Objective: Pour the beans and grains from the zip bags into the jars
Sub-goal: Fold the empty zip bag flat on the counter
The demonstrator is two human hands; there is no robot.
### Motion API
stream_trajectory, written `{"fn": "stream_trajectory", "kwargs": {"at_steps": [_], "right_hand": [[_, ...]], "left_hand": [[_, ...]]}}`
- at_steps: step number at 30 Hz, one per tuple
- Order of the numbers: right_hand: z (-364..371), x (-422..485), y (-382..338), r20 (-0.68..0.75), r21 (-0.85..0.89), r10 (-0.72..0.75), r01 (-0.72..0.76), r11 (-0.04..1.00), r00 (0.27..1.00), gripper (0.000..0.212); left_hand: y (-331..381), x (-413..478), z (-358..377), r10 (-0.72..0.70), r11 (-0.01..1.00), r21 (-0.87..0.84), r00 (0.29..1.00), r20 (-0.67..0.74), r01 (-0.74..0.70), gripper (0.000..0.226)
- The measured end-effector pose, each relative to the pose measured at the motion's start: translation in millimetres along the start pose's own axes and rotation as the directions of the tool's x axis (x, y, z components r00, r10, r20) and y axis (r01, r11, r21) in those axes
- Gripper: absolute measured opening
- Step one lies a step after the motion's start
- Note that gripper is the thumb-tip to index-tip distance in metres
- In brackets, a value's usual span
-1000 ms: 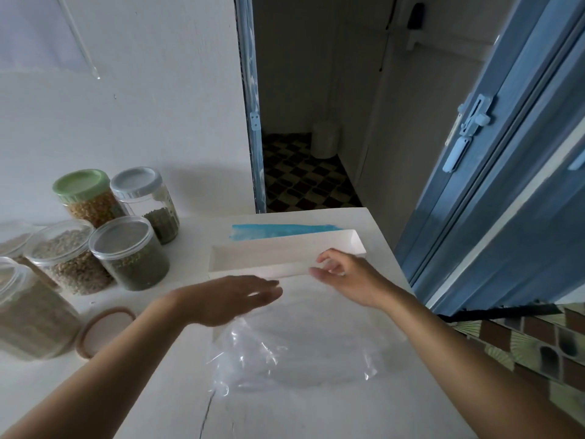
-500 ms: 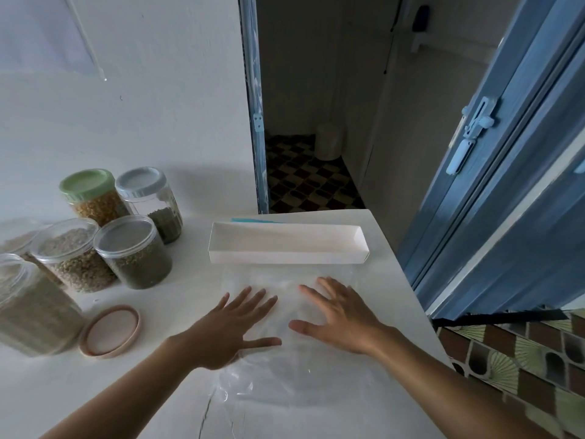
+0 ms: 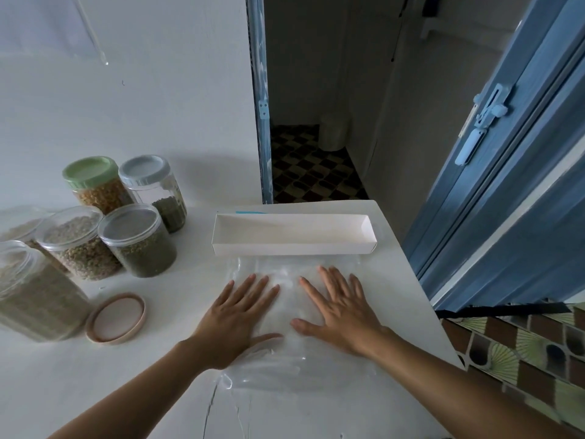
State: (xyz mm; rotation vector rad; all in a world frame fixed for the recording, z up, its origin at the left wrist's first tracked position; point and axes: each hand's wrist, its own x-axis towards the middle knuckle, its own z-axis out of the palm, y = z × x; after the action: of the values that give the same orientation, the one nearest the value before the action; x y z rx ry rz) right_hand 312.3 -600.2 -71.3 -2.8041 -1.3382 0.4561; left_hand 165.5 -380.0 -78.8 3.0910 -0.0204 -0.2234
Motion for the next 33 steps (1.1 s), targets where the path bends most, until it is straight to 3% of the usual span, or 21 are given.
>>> {"fn": "stream_trajectory", "kwargs": {"at_steps": [6, 9, 11, 14, 16, 18, 23, 27, 33], "right_hand": [[9.9, -8.9, 0.7, -0.104, 0.045, 0.002, 0.002, 0.999, 0.995, 0.097], [7.3, -12.3, 4.2, -0.143, 0.158, -0.01, 0.033, 0.987, 0.99, 0.099], [4.9, -9.6, 7.8, -0.194, 0.339, 0.03, 0.039, 0.94, 0.981, 0.099], [-2.5, -4.6, 14.5, -0.286, 0.576, 0.134, 0.058, 0.815, 0.949, 0.069], [-10.8, -4.0, 18.2, -0.293, 0.531, 0.121, 0.056, 0.845, 0.948, 0.044], [-20.1, -4.3, 16.3, -0.275, 0.409, 0.079, 0.042, 0.912, 0.958, 0.037], [-39.5, 1.5, -18.3, -0.414, 0.189, 0.013, 0.071, 0.979, 0.91, 0.026], [-51.3, 11.7, -65.9, -0.38, 0.337, -0.09, 0.229, 0.913, 0.92, 0.022], [-55.4, 36.8, -159.7, -0.297, 0.373, -0.298, 0.397, 0.839, 0.907, 0.019]], "left_hand": [[1.0, -3.7, 2.3, 0.013, 0.999, -0.037, 1.0, -0.013, -0.014, 0.093], [-0.8, -5.9, 4.5, 0.021, 0.996, -0.084, 0.998, -0.061, -0.026, 0.088], [-4.0, -7.5, 7.4, 0.022, 0.989, -0.144, 0.992, -0.122, -0.04, 0.082], [-6.8, -9.2, 8.4, -0.046, 0.934, -0.355, 0.971, -0.235, -0.041, 0.074], [-7.7, -11.2, 5.8, -0.121, 0.865, -0.5, 0.949, -0.29, -0.043, 0.067], [-9.5, -13.7, 1.1, -0.148, 0.824, -0.562, 0.929, -0.34, -0.075, 0.057], [-19.9, -27.6, -20.1, -0.195, 0.835, -0.541, 0.867, -0.459, -0.099, 0.037], [-38.6, -58.2, -49.6, -0.256, 0.869, -0.493, 0.807, -0.532, -0.049, 0.014], [-80.1, -124.8, -102.8, -0.207, 0.963, -0.27, 0.687, -0.697, 0.017, 0.011]]}}
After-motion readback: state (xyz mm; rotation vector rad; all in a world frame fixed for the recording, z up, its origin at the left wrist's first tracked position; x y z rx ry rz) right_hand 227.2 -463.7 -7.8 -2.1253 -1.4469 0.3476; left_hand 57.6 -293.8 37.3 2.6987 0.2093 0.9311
